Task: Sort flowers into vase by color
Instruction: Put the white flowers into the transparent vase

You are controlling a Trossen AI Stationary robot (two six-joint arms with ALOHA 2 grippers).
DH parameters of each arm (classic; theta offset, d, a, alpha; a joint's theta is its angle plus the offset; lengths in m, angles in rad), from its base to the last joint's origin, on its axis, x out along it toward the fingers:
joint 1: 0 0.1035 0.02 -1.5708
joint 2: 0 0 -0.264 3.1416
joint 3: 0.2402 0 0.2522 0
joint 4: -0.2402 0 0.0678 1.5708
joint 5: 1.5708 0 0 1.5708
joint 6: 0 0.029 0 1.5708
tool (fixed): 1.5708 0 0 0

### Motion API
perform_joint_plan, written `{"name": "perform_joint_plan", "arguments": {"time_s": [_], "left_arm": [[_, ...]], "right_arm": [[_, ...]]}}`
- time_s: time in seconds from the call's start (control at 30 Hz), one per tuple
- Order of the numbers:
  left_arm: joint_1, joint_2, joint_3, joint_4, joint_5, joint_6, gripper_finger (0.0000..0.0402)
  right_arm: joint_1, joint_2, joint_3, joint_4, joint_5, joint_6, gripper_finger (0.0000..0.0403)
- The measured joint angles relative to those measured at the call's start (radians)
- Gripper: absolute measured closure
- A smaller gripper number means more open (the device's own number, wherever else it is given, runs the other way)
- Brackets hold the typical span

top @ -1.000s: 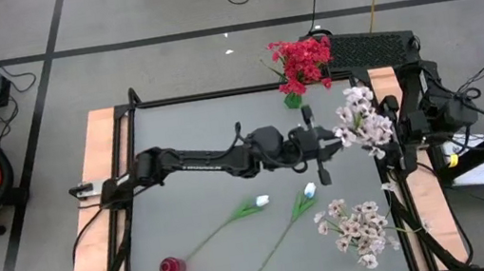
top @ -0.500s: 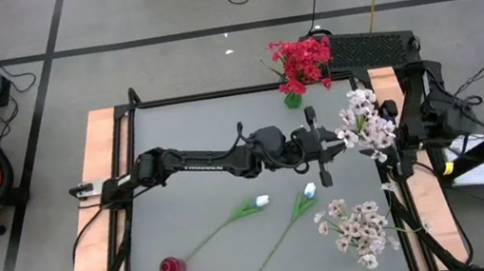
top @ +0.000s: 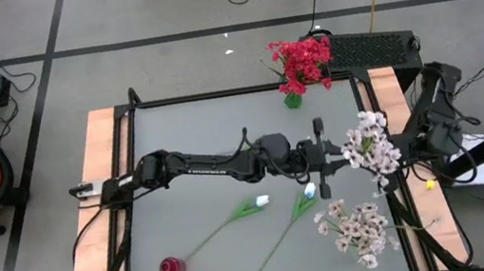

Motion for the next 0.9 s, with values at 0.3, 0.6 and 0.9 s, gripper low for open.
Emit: {"name": "perform_joint_plan", "arguments": {"time_s": [0.3,0.6,0.9], "left_arm": [[0.003,0.0,0.0,-0.013,-0.013,-0.001,0.0363],[-0.029,-0.024,-0.001,-0.159,-0.182,0.0,0.0276],[-0.131,-0.081,-0.003,-0.35,-0.681,0.037,0.0074]], "right_arm": [[-0.073,0.009,-0.001,0.038,-0.101,-0.018,0.0354],[-0.053,-0.047,0.037,-0.049,-0.122,0.033,0.039],[-0.007,-0.197,0.148,-0.261,-0.211,0.171,0.0397]]}}
